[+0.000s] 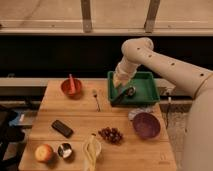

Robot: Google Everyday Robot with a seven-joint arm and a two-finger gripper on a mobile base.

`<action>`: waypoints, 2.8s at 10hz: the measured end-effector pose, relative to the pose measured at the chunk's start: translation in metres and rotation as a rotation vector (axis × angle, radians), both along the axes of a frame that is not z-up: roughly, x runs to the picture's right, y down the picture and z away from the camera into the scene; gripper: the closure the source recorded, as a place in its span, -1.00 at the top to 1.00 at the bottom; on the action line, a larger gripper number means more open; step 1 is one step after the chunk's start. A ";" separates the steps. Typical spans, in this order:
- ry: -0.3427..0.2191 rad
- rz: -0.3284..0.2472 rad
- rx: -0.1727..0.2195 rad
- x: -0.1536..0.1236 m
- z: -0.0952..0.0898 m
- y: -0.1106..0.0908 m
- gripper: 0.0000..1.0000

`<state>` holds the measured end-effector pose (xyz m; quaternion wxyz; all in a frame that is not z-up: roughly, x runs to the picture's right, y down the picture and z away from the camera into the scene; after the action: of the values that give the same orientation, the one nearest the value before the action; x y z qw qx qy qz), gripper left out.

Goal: Place sponge in purple bowl

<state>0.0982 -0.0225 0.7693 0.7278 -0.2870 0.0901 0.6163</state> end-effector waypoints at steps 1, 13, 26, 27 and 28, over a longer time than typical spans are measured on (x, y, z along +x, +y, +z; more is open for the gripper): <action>0.023 0.003 -0.030 0.012 -0.003 0.008 -1.00; 0.264 0.161 -0.400 0.095 -0.043 0.179 -1.00; 0.409 0.182 -0.393 0.122 -0.023 0.186 0.60; 0.409 0.182 -0.393 0.122 -0.023 0.186 0.60; 0.411 0.183 -0.393 0.123 -0.023 0.186 0.60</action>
<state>0.2212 0.1638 0.7460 0.5662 -0.2987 0.3268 0.6953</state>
